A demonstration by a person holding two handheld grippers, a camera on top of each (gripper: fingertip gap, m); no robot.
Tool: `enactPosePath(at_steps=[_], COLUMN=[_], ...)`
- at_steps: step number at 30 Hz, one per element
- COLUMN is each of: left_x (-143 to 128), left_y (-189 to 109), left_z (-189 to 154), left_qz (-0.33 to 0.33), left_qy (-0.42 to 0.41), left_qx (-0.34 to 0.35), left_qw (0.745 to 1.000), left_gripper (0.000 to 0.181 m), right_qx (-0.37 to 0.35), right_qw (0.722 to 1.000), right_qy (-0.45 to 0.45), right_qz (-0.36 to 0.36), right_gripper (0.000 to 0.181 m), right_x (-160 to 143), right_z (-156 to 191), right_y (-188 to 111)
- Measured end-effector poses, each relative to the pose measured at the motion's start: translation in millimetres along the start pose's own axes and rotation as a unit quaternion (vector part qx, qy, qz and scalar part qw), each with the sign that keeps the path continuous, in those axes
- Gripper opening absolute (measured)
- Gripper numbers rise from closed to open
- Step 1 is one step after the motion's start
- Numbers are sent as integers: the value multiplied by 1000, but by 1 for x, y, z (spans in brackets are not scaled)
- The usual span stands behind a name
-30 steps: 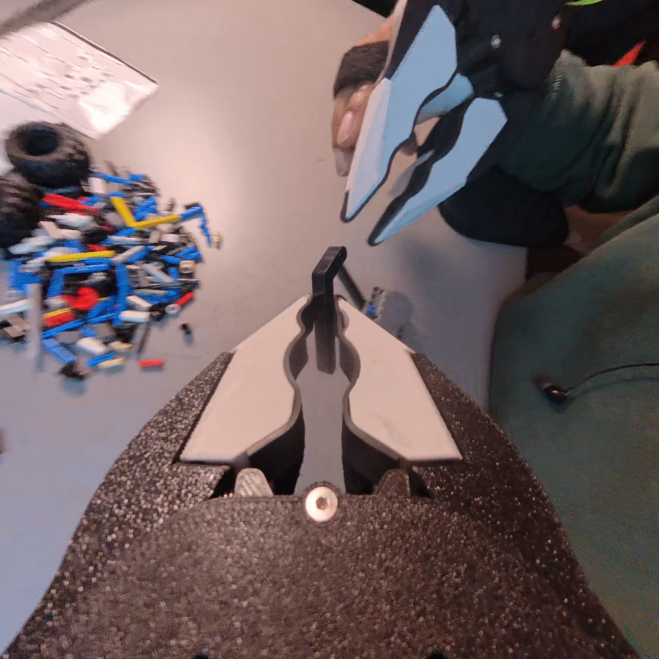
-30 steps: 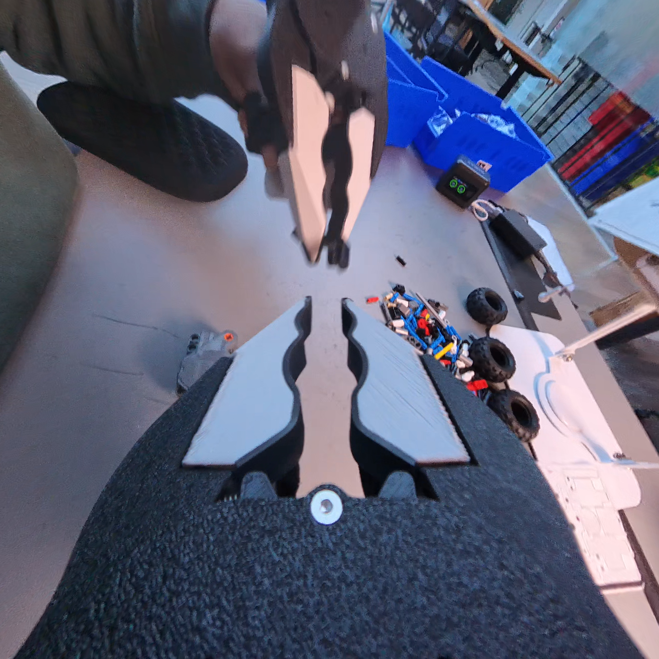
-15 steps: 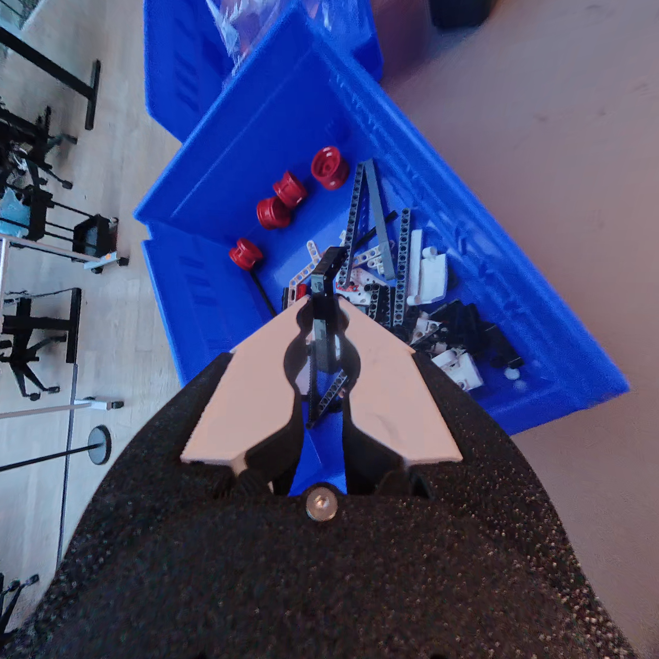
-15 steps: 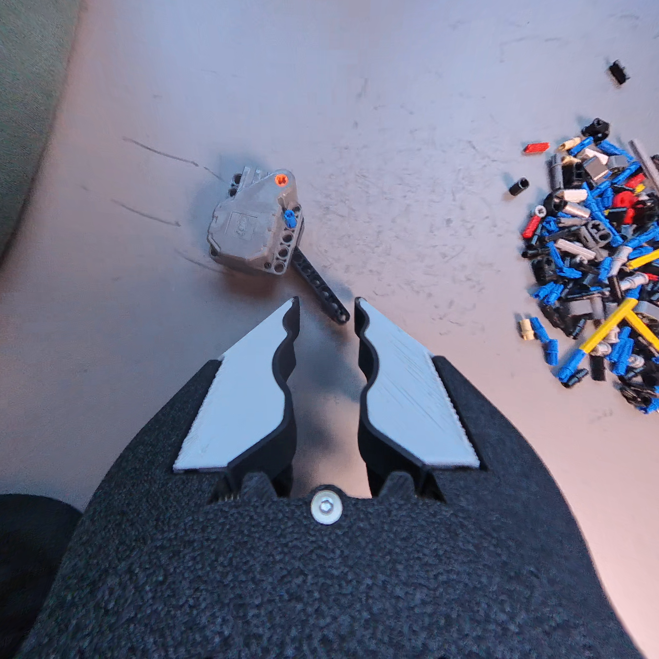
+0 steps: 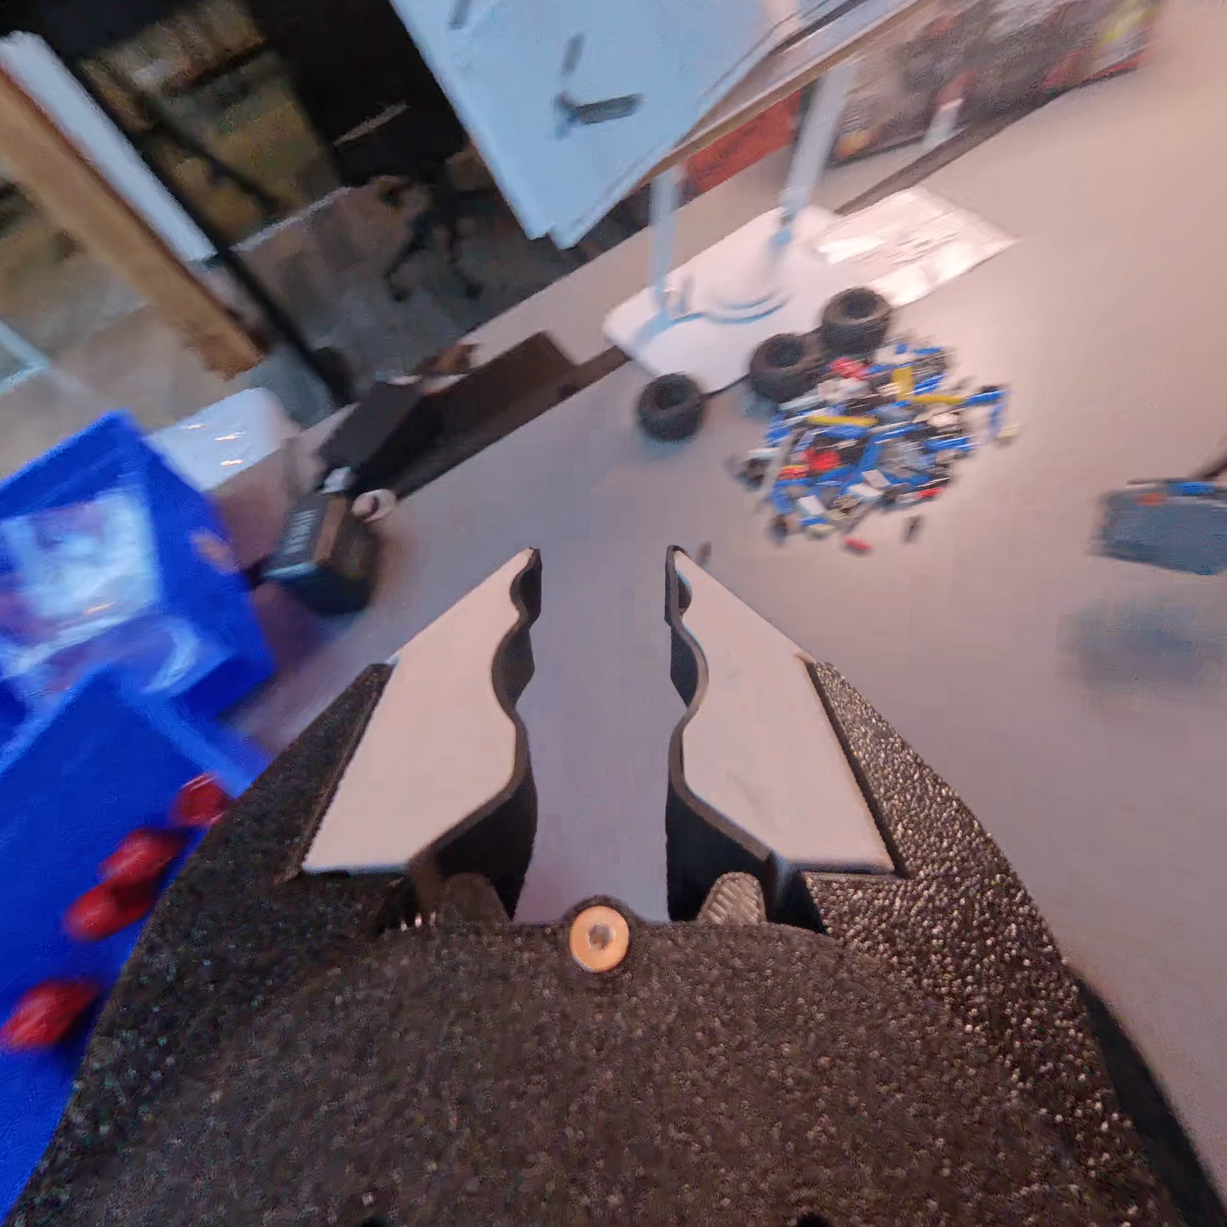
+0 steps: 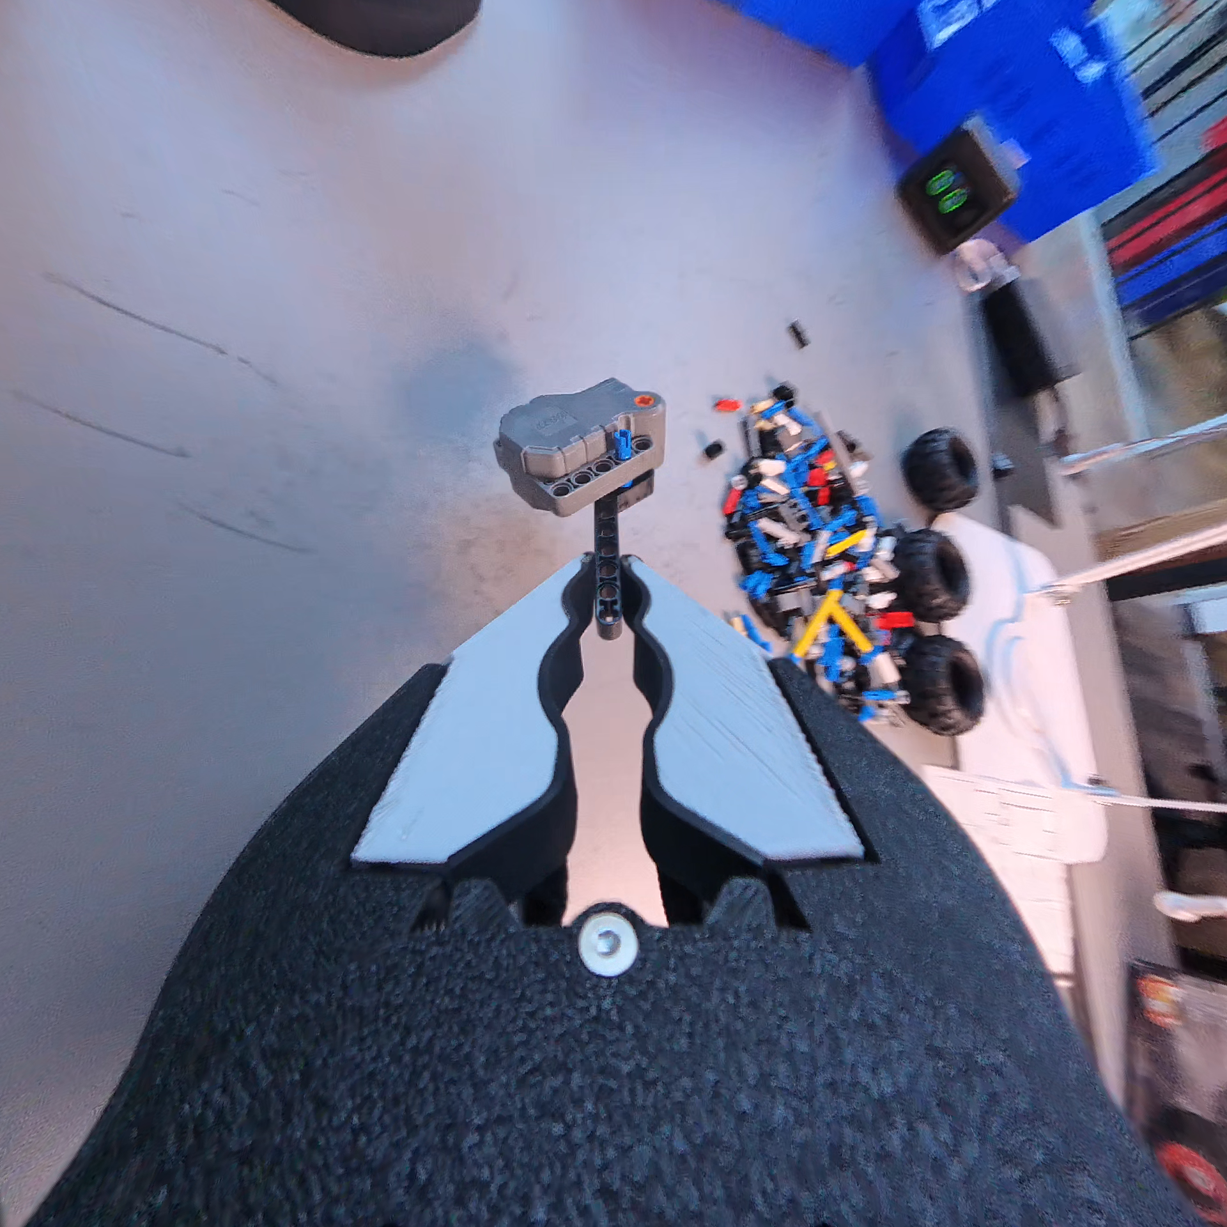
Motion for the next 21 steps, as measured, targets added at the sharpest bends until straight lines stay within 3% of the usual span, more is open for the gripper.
enactPosePath(at_steps=[3, 6, 9, 11, 13, 16, 19, 21], left_x=[23, 32, 39, 42, 44, 41, 34, 26], left_y=[29, 51, 65, 67, 66, 66, 69, 74], left_z=[-73, -137, -180, -198, -209, -212, -214, -214], left_qz=[-54, -65, -76, -83, -97, -128, -152, -154], left_qy=[-73, -162, -218, -212, -171, -68, 80, 184], left_qx=[-197, -376, -490, -534, -541, -492, -386, -310], left_qw=[976, 910, 840, 814, 818, 858, 906, 920], left_gripper=[41, 51, 60, 57, 41, 30, 28, 27], right_qx=[-103, -196, -257, -277, -288, -287, -252, -196], right_qw=[992, 968, 937, 922, 910, 913, 946, 964], right_qy=[-69, -154, -228, -261, -287, -276, -160, -43], right_qz=[-26, -42, -64, -74, -86, -92, -129, -172], right_gripper=[6, 7, 6, 6, 6, 6, 10, 19], right_x=[13, 26, 38, 44, 50, 50, 50, 52], right_z=[-17, -28, -28, -24, -20, -19, -26, -29], right_y=[-7, -14, -17, -15, -15, -13, -16, -20])
Point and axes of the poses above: each gripper's, where its closed fingertips meet, y out along the fingers, x out of its top, z = x × y across the jaws, the point moved 2 cm from there along -y, back along the fingers, and after that the axes turned 7 degrees about y, right-handed, at the moved point
